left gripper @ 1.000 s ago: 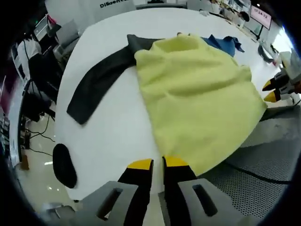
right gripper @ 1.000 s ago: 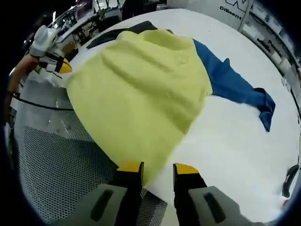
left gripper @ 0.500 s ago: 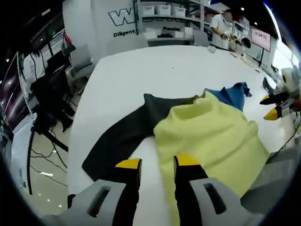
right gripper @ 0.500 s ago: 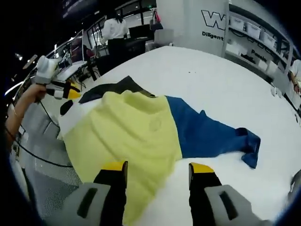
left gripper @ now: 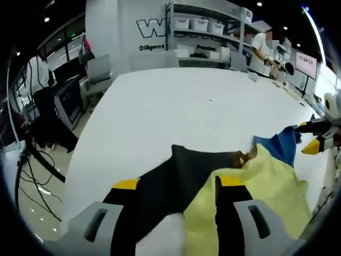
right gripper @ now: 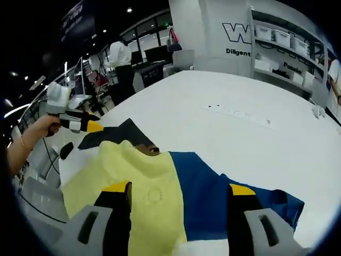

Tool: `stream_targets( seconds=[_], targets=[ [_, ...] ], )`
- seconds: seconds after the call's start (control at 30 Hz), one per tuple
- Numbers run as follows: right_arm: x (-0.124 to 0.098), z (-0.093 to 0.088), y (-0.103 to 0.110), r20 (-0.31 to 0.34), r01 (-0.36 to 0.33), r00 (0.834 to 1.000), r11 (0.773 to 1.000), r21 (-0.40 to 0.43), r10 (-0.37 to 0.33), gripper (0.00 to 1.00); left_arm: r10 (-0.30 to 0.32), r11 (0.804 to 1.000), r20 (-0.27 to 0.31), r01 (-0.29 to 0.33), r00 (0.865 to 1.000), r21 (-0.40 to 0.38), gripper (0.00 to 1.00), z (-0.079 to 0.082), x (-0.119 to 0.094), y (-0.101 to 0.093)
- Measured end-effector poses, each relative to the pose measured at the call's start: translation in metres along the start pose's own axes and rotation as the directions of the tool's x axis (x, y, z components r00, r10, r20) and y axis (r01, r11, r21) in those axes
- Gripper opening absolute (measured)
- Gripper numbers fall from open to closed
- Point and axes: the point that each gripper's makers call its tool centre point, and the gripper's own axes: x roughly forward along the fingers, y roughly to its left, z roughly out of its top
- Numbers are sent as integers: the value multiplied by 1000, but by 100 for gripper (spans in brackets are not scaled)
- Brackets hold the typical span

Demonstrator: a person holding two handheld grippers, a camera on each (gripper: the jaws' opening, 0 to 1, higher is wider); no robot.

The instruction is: Fold the garment on the visible template until the final outline fits inside the template.

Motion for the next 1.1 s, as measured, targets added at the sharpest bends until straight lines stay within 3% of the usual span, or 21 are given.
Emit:
stream_targets(
  seconds=[0.2,0.47,0.67,0.77,0.87,0.93,1.0,1.1],
  targets=[
    [29,10,-16,-5,-16,1000,1000,12,16,66,-33,999,-18,32,999,-27,54,4,28,-4],
    [74,6,-24,-30,-63,998,998,-4,63,53,-53,997,-53,50,997,-57,50,0,66,-1],
    [103,4,-27,-42,-85,996,995,-43,83,42,-60,996,-75,55,995,-73,34,-6,80,0],
    [110,3,-27,-59,-89,994,995,-44,87,35,-92,992,-122,80,988,-101,26,-14,87,-6],
    [112,2,-24,-70,-98,993,994,-56,94,30,-72,996,-122,65,990,-59,23,-17,90,-5],
    [114,5,-25,-61,-96,994,990,-104,90,20,-71,996,-118,65,990,-57,14,-15,92,-6],
    [115,-1,-21,-85,-107,991,989,-105,98,1,-87,994,-132,76,987,-83,6,-18,92,-7],
    [113,-3,-20,-89,-117,990,986,-120,106,0,-80,993,-124,68,989,-99,5,-16,91,-5]
  ],
)
